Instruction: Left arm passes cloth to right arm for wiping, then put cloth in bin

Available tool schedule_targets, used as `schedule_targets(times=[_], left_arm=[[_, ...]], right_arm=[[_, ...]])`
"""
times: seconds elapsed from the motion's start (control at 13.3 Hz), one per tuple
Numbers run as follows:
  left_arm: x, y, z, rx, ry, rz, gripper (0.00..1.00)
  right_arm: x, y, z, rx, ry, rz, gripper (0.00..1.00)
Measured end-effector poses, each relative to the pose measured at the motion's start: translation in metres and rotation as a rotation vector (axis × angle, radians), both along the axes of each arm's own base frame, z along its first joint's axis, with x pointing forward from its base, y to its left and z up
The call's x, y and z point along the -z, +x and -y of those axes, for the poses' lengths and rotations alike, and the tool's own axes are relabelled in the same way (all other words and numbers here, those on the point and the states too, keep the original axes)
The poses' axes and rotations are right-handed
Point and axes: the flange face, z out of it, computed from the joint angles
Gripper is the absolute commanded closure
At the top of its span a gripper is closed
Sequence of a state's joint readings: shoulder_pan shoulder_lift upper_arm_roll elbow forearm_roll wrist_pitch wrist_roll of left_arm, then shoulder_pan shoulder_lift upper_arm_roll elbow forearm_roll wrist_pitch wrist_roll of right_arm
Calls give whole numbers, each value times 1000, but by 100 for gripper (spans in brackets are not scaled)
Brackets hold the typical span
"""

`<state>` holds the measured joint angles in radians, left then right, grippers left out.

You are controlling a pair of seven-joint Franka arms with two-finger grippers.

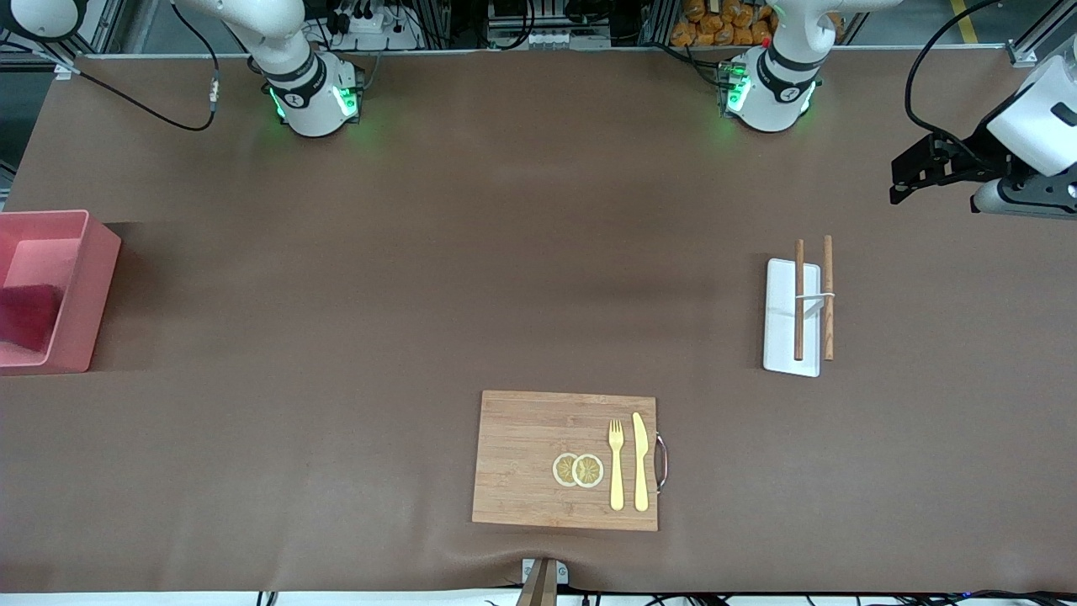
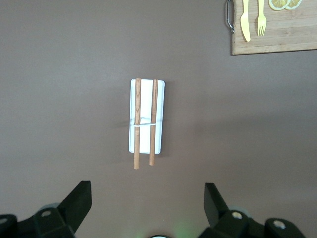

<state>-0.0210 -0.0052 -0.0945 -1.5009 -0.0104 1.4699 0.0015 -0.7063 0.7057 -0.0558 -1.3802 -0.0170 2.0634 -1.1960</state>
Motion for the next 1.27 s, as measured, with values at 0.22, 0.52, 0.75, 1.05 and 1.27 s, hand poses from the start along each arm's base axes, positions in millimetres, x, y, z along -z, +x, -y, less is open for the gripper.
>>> schedule_targets(times=[0.22,0.52,0.75,1.05,1.27], left_arm=[[0,0,-1,-2,0,0,0],[0,1,-13,-25,0,-1,0],[1,2,-20,-38,0,-2,0],[1,2,-19,-36,0,-2,0],[1,2,-18,-34,0,-2,0]], right_arm=[[-15,7,-4,-5,23,0,0],[-63,31,-29,28,86,10,0],[-98,70,-83,66,75,38,0],[-150,106,-187,128,87,-7,0],[-154,128,-261,194,86,-48,0]])
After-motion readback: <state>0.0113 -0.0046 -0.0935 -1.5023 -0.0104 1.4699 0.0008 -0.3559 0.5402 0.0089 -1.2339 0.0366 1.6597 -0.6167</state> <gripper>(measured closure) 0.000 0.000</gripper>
